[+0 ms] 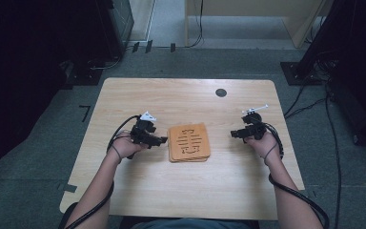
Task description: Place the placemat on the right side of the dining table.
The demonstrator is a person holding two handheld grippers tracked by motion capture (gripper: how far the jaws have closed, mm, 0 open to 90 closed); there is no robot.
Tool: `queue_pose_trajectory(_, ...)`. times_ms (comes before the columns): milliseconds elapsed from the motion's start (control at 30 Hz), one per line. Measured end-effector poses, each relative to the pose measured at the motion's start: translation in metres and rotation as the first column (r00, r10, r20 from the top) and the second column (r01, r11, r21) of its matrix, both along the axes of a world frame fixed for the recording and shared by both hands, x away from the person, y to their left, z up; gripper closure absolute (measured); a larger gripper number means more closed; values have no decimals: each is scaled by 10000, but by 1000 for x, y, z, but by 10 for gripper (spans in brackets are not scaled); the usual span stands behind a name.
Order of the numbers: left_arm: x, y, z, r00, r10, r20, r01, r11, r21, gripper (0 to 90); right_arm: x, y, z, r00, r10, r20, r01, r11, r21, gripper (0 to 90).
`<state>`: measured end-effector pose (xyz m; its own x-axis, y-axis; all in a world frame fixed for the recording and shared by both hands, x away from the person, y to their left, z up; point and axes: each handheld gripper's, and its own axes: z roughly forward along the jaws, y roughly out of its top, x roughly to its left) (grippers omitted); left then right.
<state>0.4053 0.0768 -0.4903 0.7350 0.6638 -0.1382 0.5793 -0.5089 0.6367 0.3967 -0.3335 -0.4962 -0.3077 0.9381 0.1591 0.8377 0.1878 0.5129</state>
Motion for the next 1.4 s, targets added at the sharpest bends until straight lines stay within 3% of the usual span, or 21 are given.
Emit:
queue_pose_trajectory(200,-1,-1,1,10000,-18,-33,18,10000,57,258,-1,4,2,9999,126,22,-126,9998,-137,254)
queue_pose_trajectory(667,-3,-3,5,9999,-106,22,106,9999,126,259,-5,11,6,9998,-177,25,177,9998,-66,317)
queue_pose_trajectory(700,-3,-4,6,9999,-145,66,144,9998,136,259,-5,13,5,9998,61,196,-56,9996,-259,317)
queue_pose_trajectory(900,-4,-7,7,9997,-223,81,222,9996,153,259,-7,18,5,9994,253,250,-247,9994,-226,319)
queue_pose_trajectory(1000,-5,-8,8,9997,-238,5,238,9996,168,258,-9,21,6,9958,684,605,-661,9970,-393,353)
queue_pose_trajectory(1200,-4,-8,8,9997,-67,-221,71,9998,172,257,-10,27,5,9974,662,276,-659,9977,-130,387)
queue_pose_trajectory(1400,-4,-8,8,9998,-53,-179,58,9996,266,257,-12,42,7,9899,1263,645,-1235,9913,-466,386)
